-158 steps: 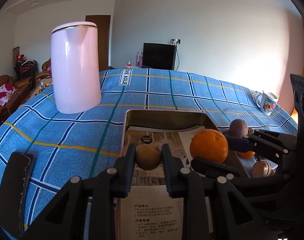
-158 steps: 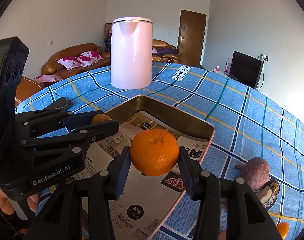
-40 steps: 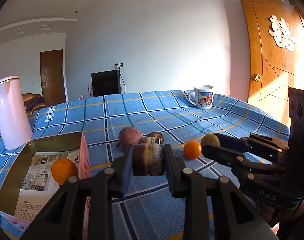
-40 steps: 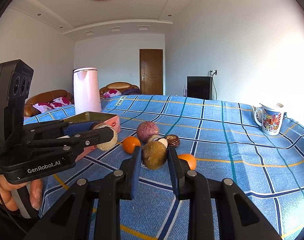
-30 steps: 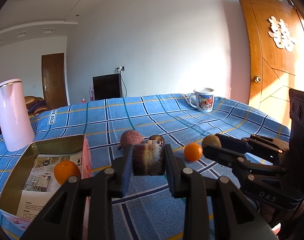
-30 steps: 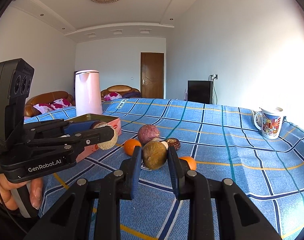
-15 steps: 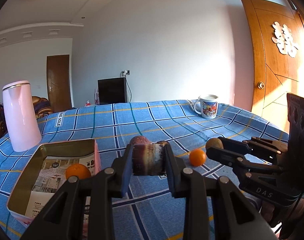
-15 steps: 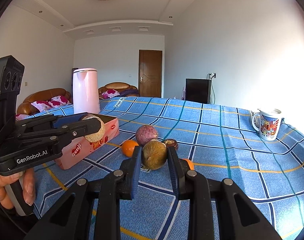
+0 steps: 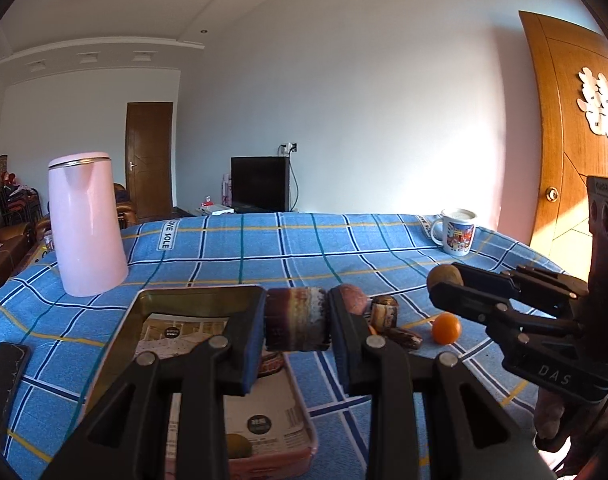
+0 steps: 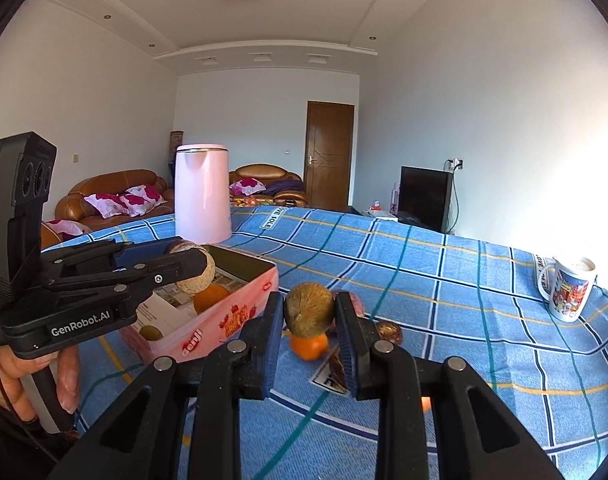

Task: Organize fruits
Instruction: 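Carry the kiwi and mangosteen in both tools toward the tin box, then open both tools to release the kiwi and mangosteen into the tin box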

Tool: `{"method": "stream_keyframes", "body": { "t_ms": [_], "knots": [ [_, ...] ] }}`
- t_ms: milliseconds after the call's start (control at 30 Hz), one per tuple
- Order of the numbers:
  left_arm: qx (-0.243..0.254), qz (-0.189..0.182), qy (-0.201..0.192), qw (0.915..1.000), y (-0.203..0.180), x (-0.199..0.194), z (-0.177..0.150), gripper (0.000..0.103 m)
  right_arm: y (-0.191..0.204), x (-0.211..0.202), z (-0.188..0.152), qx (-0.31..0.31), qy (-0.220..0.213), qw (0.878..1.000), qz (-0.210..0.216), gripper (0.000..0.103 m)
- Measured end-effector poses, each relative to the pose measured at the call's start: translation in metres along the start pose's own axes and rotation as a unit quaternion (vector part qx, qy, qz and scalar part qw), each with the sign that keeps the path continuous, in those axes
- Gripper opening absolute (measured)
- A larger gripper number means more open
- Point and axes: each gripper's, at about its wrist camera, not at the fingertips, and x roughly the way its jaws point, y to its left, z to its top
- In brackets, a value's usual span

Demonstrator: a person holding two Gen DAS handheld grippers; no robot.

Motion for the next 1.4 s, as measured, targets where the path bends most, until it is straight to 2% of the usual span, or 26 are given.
{"method": "stream_keyframes", "body": {
  "t_ms": [267, 400, 667, 900, 933, 967, 1033, 1133, 1300, 1400],
  "knots": [
    [-0.043, 0.058, 0.026, 0.9971, 0.06, 0.006, 0.005, 0.031, 0.045, 0.042, 0.026, -0.034, 0.02, 0.998, 0.056, 0.028],
    [-0.057, 0.074, 0.044, 0.9947, 0.08, 0.012, 0.001, 0.031, 0.066, 0.065, 0.025, -0.042, 0.053, 0.994, 0.085, 0.028],
    [-0.056, 0.074, 0.085, 0.9921, 0.09, 0.027, -0.009, 0.031, 0.093, 0.11, 0.015, -0.045, 0.137, 0.983, 0.114, 0.028],
    [-0.058, 0.087, 0.093, 0.9901, 0.097, 0.031, -0.012, 0.033, 0.1, 0.134, 0.01, -0.043, 0.197, 0.971, 0.126, 0.028],
    [-0.06, 0.088, 0.092, 0.9901, 0.097, 0.03, -0.011, 0.034, 0.102, 0.132, 0.01, -0.045, 0.197, 0.971, 0.127, 0.031],
    [-0.06, 0.087, 0.091, 0.9902, 0.097, 0.029, -0.01, 0.036, 0.1, 0.13, 0.011, -0.046, 0.195, 0.972, 0.124, 0.035],
    [-0.059, 0.088, 0.083, 0.9909, 0.094, 0.025, -0.007, 0.047, 0.1, 0.123, 0.011, -0.044, 0.186, 0.974, 0.125, 0.047],
    [-0.057, 0.087, 0.065, 0.9925, 0.086, 0.015, 0.001, 0.06, 0.093, 0.105, 0.012, -0.048, 0.164, 0.979, 0.113, 0.049],
    [-0.035, 0.055, 0.051, 0.9966, 0.053, 0.011, 0.011, 0.061, 0.048, 0.062, 0.007, -0.025, 0.13, 0.989, 0.068, 0.049],
    [-0.022, 0.026, 0.053, 0.998, 0.026, 0.017, 0.013, 0.068, 0.008, 0.041, 0.001, 0.001, 0.128, 0.992, 0.016, 0.051]
  ]
}}
